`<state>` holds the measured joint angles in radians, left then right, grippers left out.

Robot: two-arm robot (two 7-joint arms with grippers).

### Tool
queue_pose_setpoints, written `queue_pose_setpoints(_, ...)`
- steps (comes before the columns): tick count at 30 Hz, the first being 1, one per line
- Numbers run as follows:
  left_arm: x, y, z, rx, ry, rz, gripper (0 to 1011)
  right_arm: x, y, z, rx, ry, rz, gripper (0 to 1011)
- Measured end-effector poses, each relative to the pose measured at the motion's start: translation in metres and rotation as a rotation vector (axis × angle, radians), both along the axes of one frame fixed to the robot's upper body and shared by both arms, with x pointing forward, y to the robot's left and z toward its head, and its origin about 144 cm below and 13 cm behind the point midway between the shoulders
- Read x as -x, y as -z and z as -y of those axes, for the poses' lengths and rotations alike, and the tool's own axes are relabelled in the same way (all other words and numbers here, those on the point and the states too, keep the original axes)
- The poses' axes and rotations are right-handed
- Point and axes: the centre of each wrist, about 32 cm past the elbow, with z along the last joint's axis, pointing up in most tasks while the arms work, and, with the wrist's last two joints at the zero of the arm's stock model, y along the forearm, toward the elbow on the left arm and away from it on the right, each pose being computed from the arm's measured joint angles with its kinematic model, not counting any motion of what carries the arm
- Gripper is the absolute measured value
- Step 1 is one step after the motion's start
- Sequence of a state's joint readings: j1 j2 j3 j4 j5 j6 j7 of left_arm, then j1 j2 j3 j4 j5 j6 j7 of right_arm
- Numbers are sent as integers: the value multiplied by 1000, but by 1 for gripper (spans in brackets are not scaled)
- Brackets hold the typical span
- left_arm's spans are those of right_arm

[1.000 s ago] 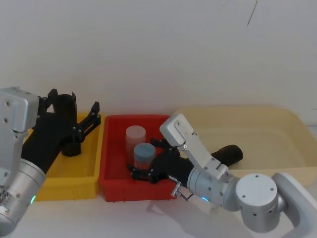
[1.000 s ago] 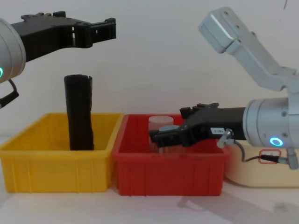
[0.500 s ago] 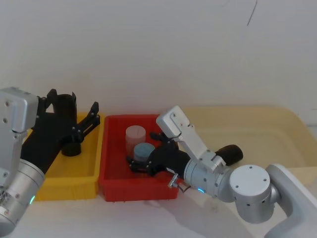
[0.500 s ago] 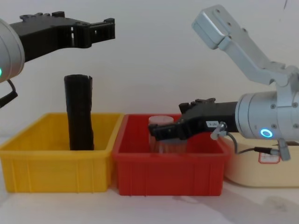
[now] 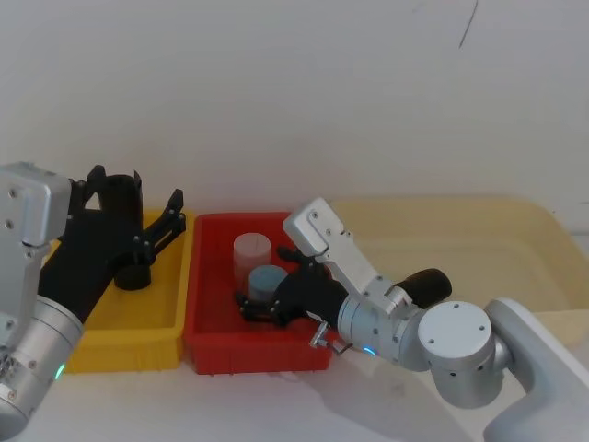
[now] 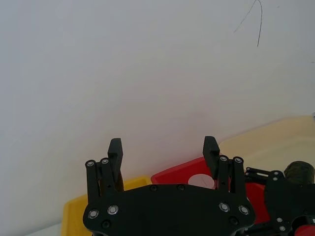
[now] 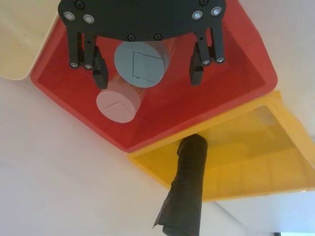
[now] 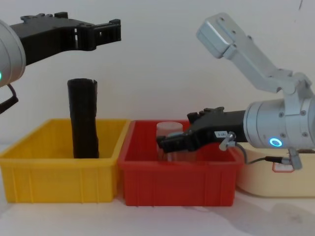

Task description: Pick up the garbage bag with the one hand and transfer it to the other hand.

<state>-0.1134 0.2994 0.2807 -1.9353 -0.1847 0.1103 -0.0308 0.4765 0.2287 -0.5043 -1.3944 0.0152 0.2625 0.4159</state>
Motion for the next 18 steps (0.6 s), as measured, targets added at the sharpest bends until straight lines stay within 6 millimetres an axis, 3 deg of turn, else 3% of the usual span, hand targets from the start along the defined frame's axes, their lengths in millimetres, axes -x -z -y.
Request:
queue_pose_setpoints(14, 0, 0, 0, 0, 0, 0, 1001, -11, 3, -5, 34, -2, -28, 1001)
queue_pose_setpoints(18, 0, 0, 0, 0, 0, 0, 1001, -12, 3, -5, 39, 1, -35, 928)
